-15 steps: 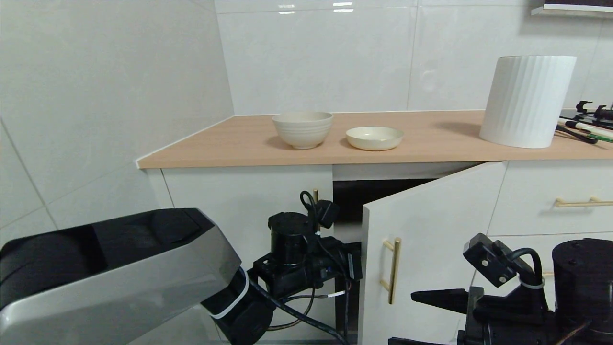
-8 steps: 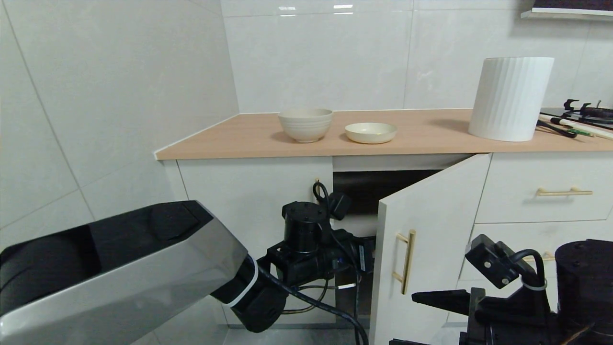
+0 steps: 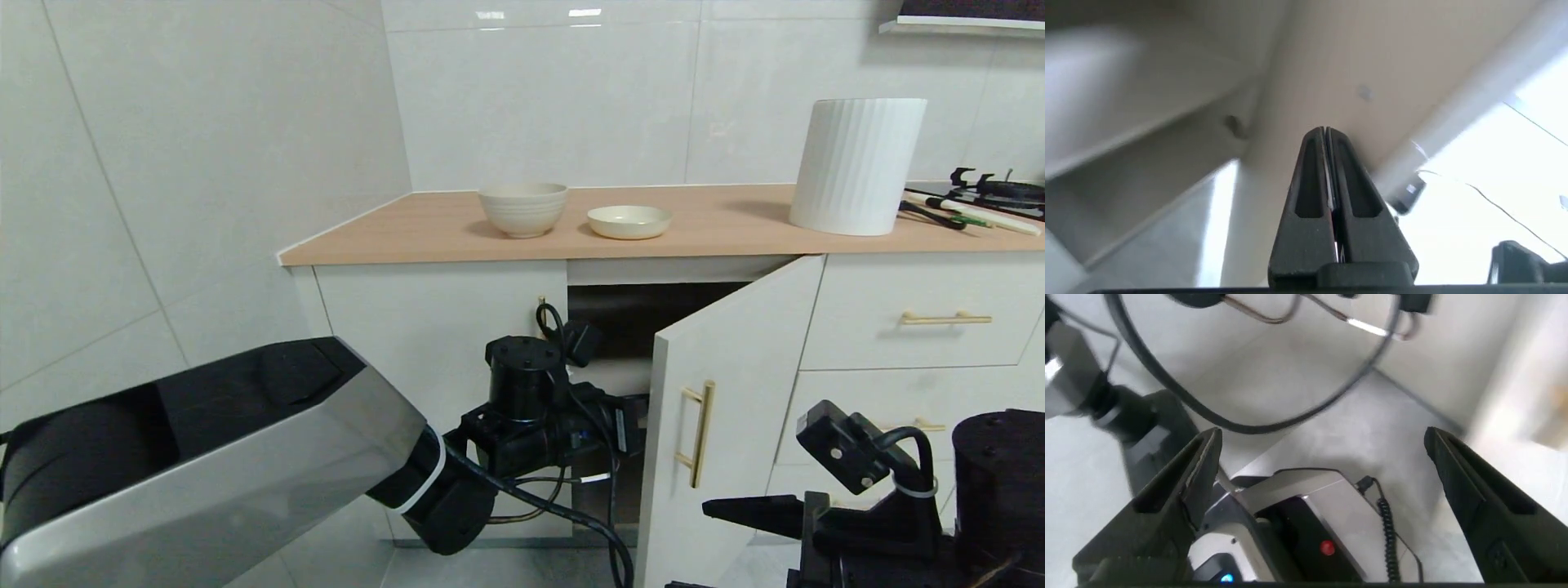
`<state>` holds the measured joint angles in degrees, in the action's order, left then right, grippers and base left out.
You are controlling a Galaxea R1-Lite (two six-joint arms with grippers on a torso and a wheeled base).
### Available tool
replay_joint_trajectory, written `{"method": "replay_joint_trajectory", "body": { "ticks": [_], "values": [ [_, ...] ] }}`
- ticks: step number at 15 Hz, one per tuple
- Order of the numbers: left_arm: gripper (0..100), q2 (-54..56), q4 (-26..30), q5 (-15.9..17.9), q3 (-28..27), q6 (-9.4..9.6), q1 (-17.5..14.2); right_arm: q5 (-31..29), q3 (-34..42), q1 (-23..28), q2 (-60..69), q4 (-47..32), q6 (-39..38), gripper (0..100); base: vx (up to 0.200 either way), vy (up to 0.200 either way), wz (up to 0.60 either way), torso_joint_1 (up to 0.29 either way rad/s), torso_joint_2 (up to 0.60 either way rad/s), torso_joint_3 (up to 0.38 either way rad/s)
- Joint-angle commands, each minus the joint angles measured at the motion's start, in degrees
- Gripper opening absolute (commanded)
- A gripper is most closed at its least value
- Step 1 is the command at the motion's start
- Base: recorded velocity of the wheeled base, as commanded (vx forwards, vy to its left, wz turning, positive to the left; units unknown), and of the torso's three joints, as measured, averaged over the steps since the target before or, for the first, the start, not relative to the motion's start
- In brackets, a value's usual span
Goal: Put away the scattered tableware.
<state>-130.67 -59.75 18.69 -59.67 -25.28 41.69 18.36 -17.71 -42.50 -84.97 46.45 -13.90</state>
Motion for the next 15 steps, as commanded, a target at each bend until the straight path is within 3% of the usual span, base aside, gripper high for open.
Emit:
{"method": "replay_joint_trajectory", "body": {
  "ticks": [1, 7, 10, 11, 12, 13, 14, 15],
  "values": [
    [0, -1.08, 0.51, -0.06, -1.85, -0.03, -0.3, 0.01, 0.05, 0.05, -0.11, 0.05, 0.01, 100, 0.0, 0.0, 0.0, 0.0, 0.0, 0.0],
    [0, -1.96, 2.09, -0.06, -3.96, -0.03, -0.3, 0.19, 0.84, 0.05, 0.68, 0.31, 0.01, 100, 0.0, 0.0, 0.0, 0.0, 0.0, 0.0],
    [0, 0.33, 2.09, -0.06, -2.11, 0.41, 2.87, 0.27, 1.98, -1.19, 4.2, 0.22, 0.01, 100, 0.0, 0.0, 0.0, 0.0, 0.0, 0.0],
    [0, 1.56, 2.18, -0.06, -1.24, 1.03, 5.94, 0.45, 2.33, -2.59, 7.62, -0.04, -0.08, 100, 0.0, 0.0, 0.0, 0.0, 0.0, 0.0],
    [0, 2.61, 2.18, -0.06, 0.17, 3.66, 8.32, 0.36, 2.42, -3.73, 9.29, -0.22, -0.08, 100, 0.0, 0.0, 0.0, 0.0, 0.0, 0.0],
    [0, 4.02, 2.35, 0.03, 1.05, 8.06, 10.16, 0.27, 2.51, -4.44, 10.17, -0.22, -0.08, 100, 0.0, 0.0, 0.0, 0.0, 0.0, 0.0],
    [0, 4.64, 2.53, 0.12, 1.4, 9.2, 10.6, 0.27, 2.51, -4.44, 10.44, -0.22, 0.01, 100, 0.0, 0.0, 0.0, 0.0, 0.0, 0.0],
    [0, 7.27, 4.02, 0.3, 2.72, 12.54, 12.36, 0.36, 2.95, -4.53, 10.79, -0.39, 0.01, 100, 0.0, 0.0, 0.0, 0.0, 0.0, 0.0]
  ]
}}
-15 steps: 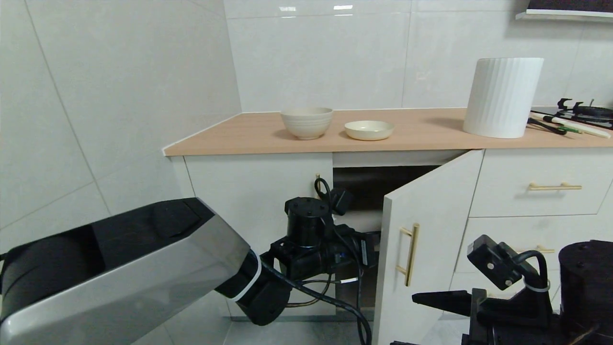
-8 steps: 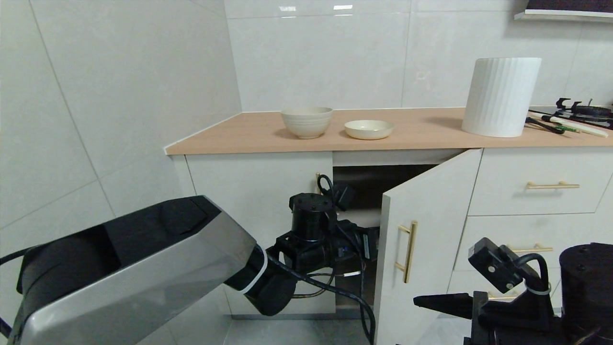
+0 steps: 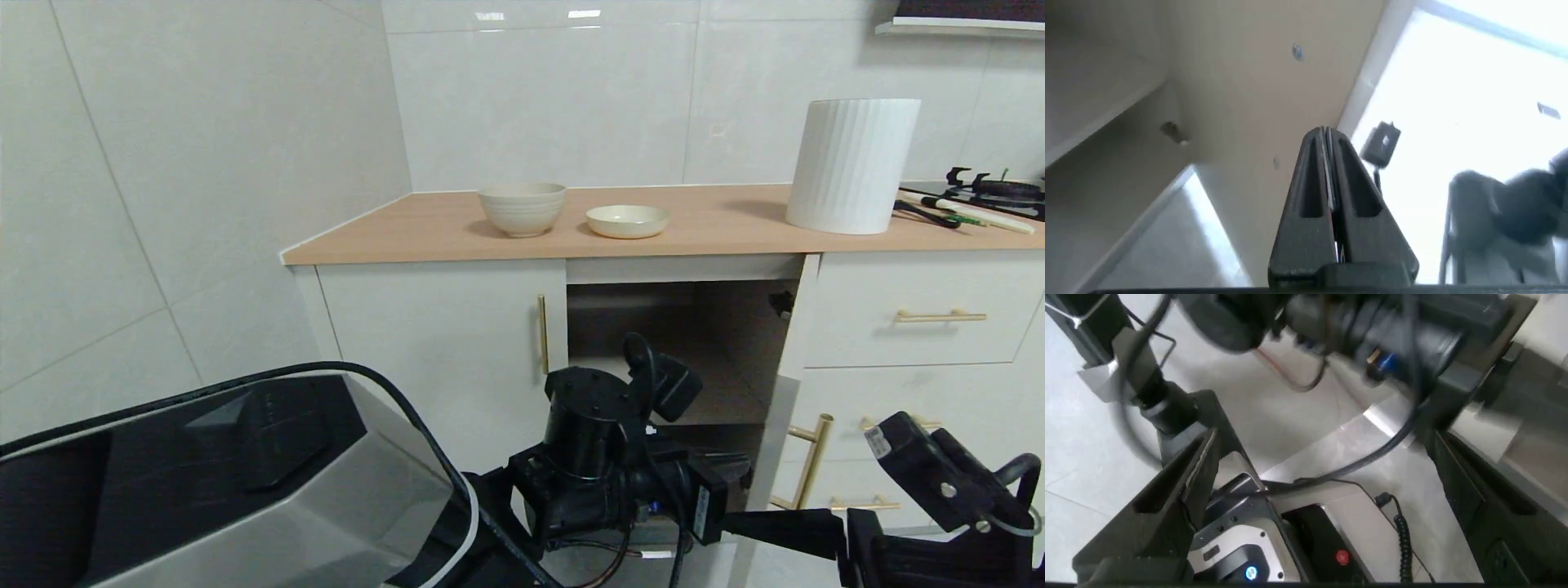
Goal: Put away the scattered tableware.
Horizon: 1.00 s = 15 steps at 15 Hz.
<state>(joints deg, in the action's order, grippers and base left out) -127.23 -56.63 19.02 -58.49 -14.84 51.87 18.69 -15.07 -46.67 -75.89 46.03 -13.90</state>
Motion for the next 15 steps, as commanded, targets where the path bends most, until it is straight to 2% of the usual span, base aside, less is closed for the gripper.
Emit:
{"method": "replay_joint_trajectory", "body": {
  "ticks": [1, 2, 4, 5, 7, 8, 9, 10, 11, 12, 13, 15],
  "values": [
    [0, 4.45, 0.9, -0.03, 1.89, 2.71, 2.18, 0.12, 0.3, -0.36, 1.53, 0.02, 0.01, 100, 0.0, 0.0, 0.0, 0.0, 0.0, 0.0],
    [0, 4.89, 0.73, -0.3, 2.5, 2.62, 2.01, 0.03, 0.3, -0.53, 1.36, -0.06, 0.01, 100, 0.0, 0.0, 0.0, 0.0, 0.0, 0.0],
    [0, 6.12, -0.59, -0.47, 6.11, 2.53, -1.77, 0.03, 0.21, -0.53, 0.83, -0.06, 0.01, 100, 0.0, 0.0, 0.0, 0.0, 0.0, 0.0],
    [0, 6.74, -2.53, -0.47, 8.74, 2.09, -5.64, -0.06, 0.13, -0.44, 0.48, 0.02, -0.08, 100, 0.0, 0.0, 0.0, 0.0, 0.0, 0.0],
    [0, 6.21, -1.65, -0.74, 8.3, 0.69, -11.62, -0.14, -0.14, -0.44, -0.23, 0.11, -0.17, 100, 0.0, 0.0, 0.0, 0.0, 0.0, 0.0],
    [0, 3.13, 3.63, -0.38, 2.94, -0.54, -12.94, -0.14, -0.14, -0.44, -0.67, 0.2, -0.17, 100, 0.0, 0.0, 0.0, 0.0, 0.0, 0.0],
    [0, -1.88, 12.94, -1.0, -6.11, -0.9, -12.94, -0.14, -0.14, -0.44, -1.02, 0.37, -0.17, 100, 0.0, 0.0, 0.0, 0.0, 0.0, 0.0],
    [0, -3.99, 19.54, -0.82, -13.23, -0.9, -12.67, -0.14, -0.14, -0.44, -1.02, 0.37, -0.17, 100, 0.0, 0.0, 0.0, 0.0, 0.0, 0.0],
    [0, -4.78, 24.55, 1.02, -18.5, -0.9, -11.97, -0.06, 0.13, -0.44, -0.75, 0.37, -0.25, 100, 0.0, 0.0, 0.0, 0.0, 0.0, 0.0],
    [0, -4.95, 27.89, 4.1, -21.58, -0.9, -10.74, -0.14, 0.13, -0.44, -0.23, 0.37, -0.34, 100, 0.0, 0.0, 0.0, 0.0, 0.0, 0.0],
    [0, -4.95, 28.85, 6.56, -22.98, -0.9, -9.68, -0.06, 0.13, -0.44, 0.74, 0.37, -0.43, 100, 0.0, 0.0, 0.0, 0.0, 0.0, 0.0],
    [0, -6.01, 29.2, 8.32, -26.41, -0.9, -7.4, 0.12, 0.13, -0.44, 2.32, 0.37, -0.52, 100, 0.0, 0.0, 0.0, 0.0, 0.0, 0.0]
  ]
}}
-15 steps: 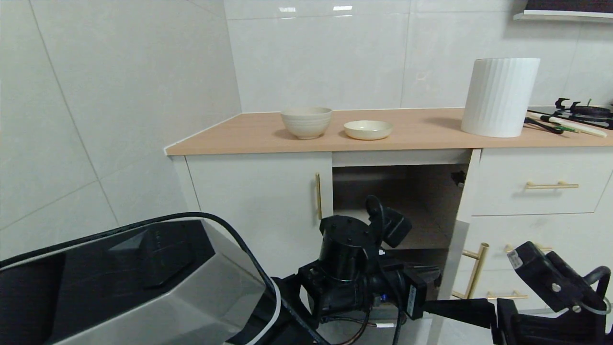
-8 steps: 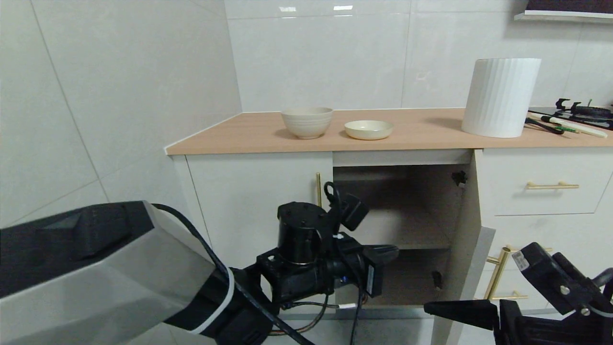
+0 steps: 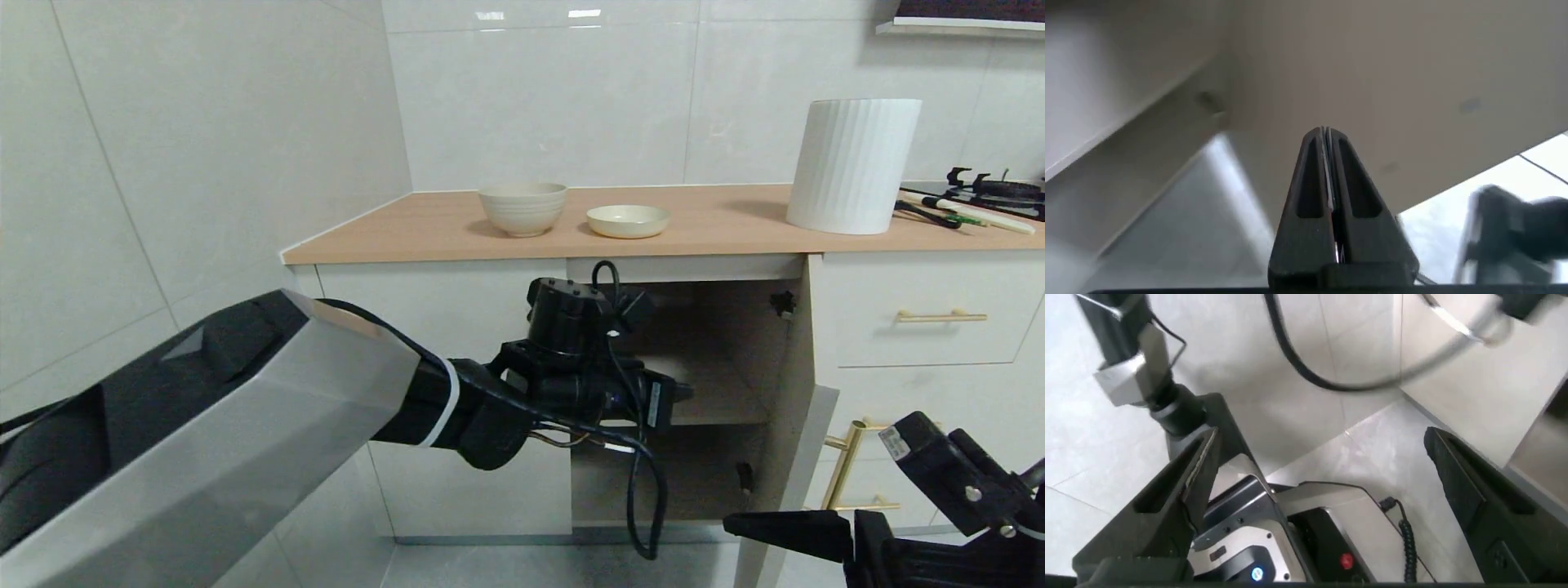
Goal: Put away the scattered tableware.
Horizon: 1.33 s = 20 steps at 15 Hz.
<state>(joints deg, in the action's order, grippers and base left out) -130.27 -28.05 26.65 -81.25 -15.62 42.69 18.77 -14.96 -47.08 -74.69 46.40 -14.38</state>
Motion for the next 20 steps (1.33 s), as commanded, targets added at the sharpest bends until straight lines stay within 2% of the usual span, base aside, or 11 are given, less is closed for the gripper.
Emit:
{"method": "replay_joint_trajectory", "body": {
  "ticks": [1, 3, 8, 11, 14, 15, 16, 17, 18, 19, 20],
  "values": [
    [0, -3.33, 0.72, 0.77, -4.71, -0.12, 2.66, 0.21, 0.1, -0.03, 1.74, 0.01, -0.03, 100, 0.0, 0.0, 0.0, 0.0, 0.0, 0.0],
    [0, -3.24, 1.24, 1.48, -6.29, -0.12, 6.0, 1.27, 0.1, -0.03, 3.68, -0.17, -0.03, 100, 0.0, 0.0, 0.0, 0.0, 0.0, 0.0],
    [0, 3.62, 1.68, 6.75, -2.33, -0.38, 14.44, 1.62, 0.19, -0.03, 5.87, -0.17, -0.03, 100, 0.0, 0.0, 0.0, 0.0, 0.0, 0.0],
    [0, 4.59, 1.24, 6.22, -0.84, -0.47, 14.7, 1.97, 0.28, -0.03, 5.87, -0.25, -0.03, 100, 0.0, 0.0, 0.0, 0.0, 0.0, 0.0],
    [0, 9.16, 0.98, 5.7, 2.32, -1.87, 10.31, 1.88, 0.19, 0.06, 5.61, -0.34, -0.12, 100, 0.0, 0.0, 0.0, 0.0, 0.0, 0.0],
    [0, 10.56, 1.07, 4.03, 3.2, -2.23, 8.9, 1.88, -0.07, 0.41, 5.08, -0.25, -0.2, 100, 0.0, 0.0, 0.0, 0.0, 0.0, 0.0],
    [0, 13.2, 0.89, -0.46, 6.81, -2.23, 6.97, 1.79, -0.51, 1.73, 4.2, -0.25, -0.82, 100, 0.0, 0.0, 0.0, 0.0, 0.0, 0.0],
    [0, 13.64, 0.89, -1.25, 7.42, -2.23, 6.53, 1.71, -0.69, 2.08, 4.12, -0.25, -0.91, 100, 0.0, 0.0, 0.0, 0.0, 0.0, 0.0],
    [0, 17.42, -0.16, -6.7, 12.7, -2.14, 2.92, 1.71, -3.15, 5.68, 2.09, -0.34, -1.44, 100, 0.0, 0.0, 0.0, 0.0, 0.0, 0.0],
    [0, 21.11, -2.71, -9.42, 17.79, -2.05, -0.94, 1.44, -5.7, 8.85, -0.72, -0.43, -1.35, 100, 0.0, 0.0, 0.0, 0.0, 0.0, 0.0],
    [0, 27.88, -7.02, -10.13, 25.53, -1.08, -7.36, -0.67, -10.09, 11.4, -5.55, -0.52, -1.26, 100, 0.0, 0.0, 0.0, 0.0, 0.0, 0.0]
  ]
}}
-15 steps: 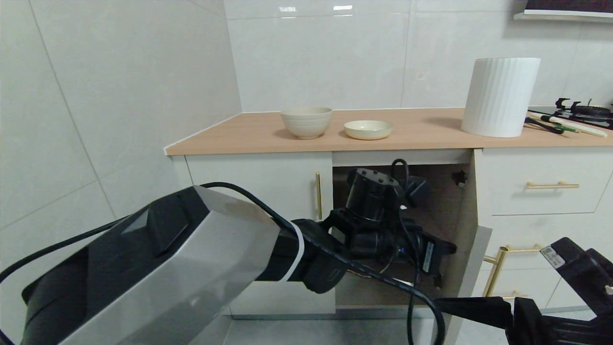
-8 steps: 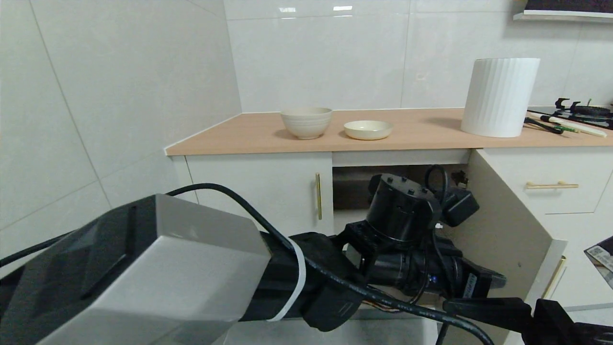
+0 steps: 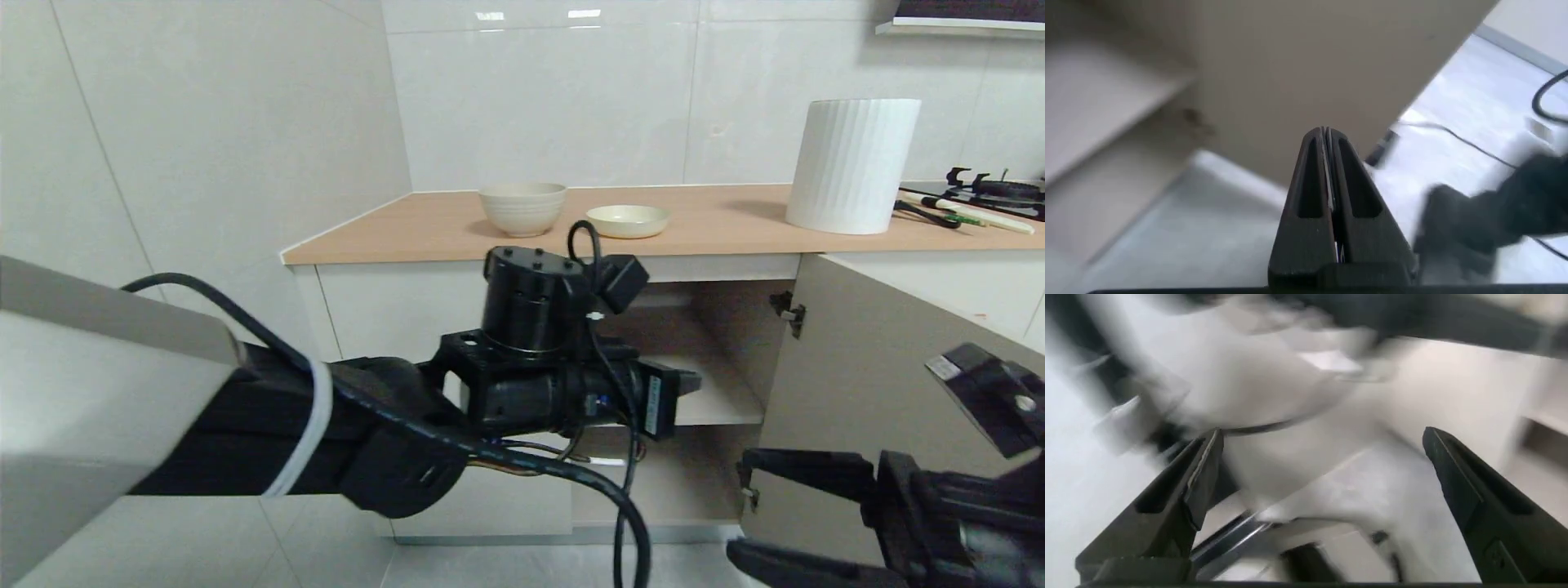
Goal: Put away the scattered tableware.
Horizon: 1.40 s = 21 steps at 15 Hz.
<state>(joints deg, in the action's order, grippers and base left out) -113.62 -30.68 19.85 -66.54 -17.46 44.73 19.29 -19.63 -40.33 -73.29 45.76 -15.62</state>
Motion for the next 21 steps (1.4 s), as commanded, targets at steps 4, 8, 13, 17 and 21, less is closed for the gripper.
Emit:
{"method": "replay_joint_trajectory", "body": {
  "ticks": [4, 8, 13, 17, 21],
  "values": [
    [0, 22.3, -5.26, -3.23, 20.66, 2.34, -19.77, -10.58, -15.35, 7.02, -17.5, -0.24, 0.15, 100, 0.0, 0.0, 0.0, 0.0, 0.0, 0.0],
    [100, 33.37, 1.77, -3.15, 28.22, 2.34, -30.49, -19.72, -33.02, 9.83, -27.17, -11.49, 1.29, 100, 0.0, 0.0, 0.0, 0.0, 0.0, 0.0],
    [100, 35.39, 1.59, -3.23, 28.04, 0.93, -36.38, -19.64, -39.79, 11.41, -26.64, -19.13, 2.61, 100, 0.0, 0.0, 0.0, 0.0, 0.0, 0.0],
    [100, 36.01, 1.42, -2.88, 28.57, 1.02, -36.64, -19.2, -36.97, 11.41, -20.14, -25.9, 2.43, 100, 0.0, 0.0, 0.0, 0.0, 0.0, 0.0],
    [100, 35.48, 1.77, -2.27, 28.22, 1.02, -36.64, -19.02, -37.15, 9.39, -15.39, -32.05, 2.52, 100, 0.05, 0.0, 0.0, 0.002, 0.0, -0.001]
  ]
}}
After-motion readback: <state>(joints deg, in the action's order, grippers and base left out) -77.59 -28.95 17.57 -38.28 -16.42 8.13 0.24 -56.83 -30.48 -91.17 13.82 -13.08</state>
